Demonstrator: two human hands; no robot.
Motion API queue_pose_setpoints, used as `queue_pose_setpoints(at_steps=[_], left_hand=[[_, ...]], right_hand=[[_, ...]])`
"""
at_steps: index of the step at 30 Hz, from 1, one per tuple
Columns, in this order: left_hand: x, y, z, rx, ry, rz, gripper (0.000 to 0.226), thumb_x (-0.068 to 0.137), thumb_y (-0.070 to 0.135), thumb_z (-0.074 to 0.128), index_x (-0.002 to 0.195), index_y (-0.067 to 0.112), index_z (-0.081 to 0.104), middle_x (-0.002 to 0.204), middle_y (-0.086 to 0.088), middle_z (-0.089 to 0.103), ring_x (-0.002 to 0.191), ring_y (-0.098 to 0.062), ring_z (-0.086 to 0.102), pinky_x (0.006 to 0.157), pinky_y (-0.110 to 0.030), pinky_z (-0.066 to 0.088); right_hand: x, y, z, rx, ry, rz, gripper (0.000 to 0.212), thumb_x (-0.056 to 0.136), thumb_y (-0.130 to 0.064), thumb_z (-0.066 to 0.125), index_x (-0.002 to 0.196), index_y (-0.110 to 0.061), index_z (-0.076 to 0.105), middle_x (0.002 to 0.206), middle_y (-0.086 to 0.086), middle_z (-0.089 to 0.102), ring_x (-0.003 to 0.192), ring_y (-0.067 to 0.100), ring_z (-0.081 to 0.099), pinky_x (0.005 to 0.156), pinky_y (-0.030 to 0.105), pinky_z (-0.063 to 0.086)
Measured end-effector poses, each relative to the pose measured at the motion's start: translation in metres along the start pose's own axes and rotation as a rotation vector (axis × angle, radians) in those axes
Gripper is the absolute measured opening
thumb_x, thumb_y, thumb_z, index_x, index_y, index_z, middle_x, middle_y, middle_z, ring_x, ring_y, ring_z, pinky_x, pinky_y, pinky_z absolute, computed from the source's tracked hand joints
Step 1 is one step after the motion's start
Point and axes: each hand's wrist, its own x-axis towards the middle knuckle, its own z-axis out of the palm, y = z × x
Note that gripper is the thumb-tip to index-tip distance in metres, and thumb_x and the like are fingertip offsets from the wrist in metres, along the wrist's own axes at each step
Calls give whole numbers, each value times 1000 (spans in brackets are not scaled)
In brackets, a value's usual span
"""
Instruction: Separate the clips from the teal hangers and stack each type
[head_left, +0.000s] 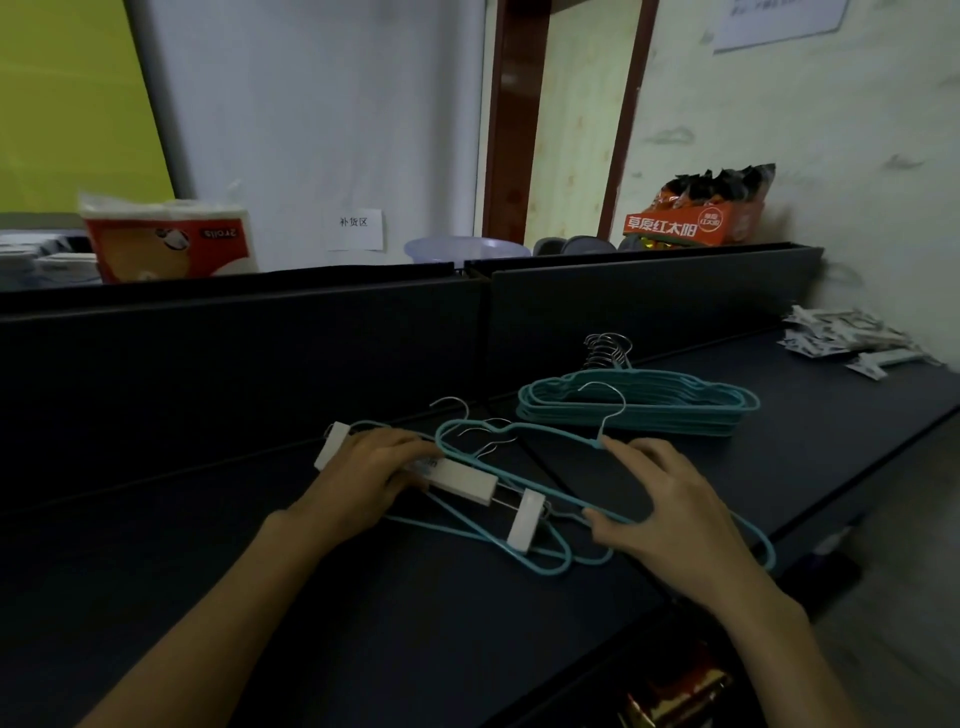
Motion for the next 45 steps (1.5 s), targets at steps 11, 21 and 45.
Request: queue_pose_setpoints(at_steps=[11, 21, 45], left_hand=[[-2, 24, -20, 153, 212, 151, 38, 82, 33, 44, 110, 22, 66, 106, 0, 66, 98, -24, 62, 85, -45, 46], [5, 80, 12, 77, 211, 225, 34, 80, 19, 60, 114, 23, 64, 105, -2, 65, 96, -29, 60, 84, -46, 45], [37, 82, 28, 248, 175, -261, 39, 83, 27, 49, 119, 23, 62, 108, -1, 64, 99, -28, 59, 81, -46, 47]], right_hand=[[-29, -24, -22, -9, 99, 67, 74, 73, -52, 64, 140, -29, 40, 120, -16, 37, 113, 10, 42, 94, 40, 43], [-104, -6, -54, -135, 183, 262, 86, 63, -67, 52, 136, -21, 48, 117, -12, 39, 108, 13, 46, 91, 40, 46], [88, 141, -43, -86, -39, -54, 78, 71, -55, 66, 137, -20, 45, 129, -4, 43, 115, 22, 45, 100, 46, 39]])
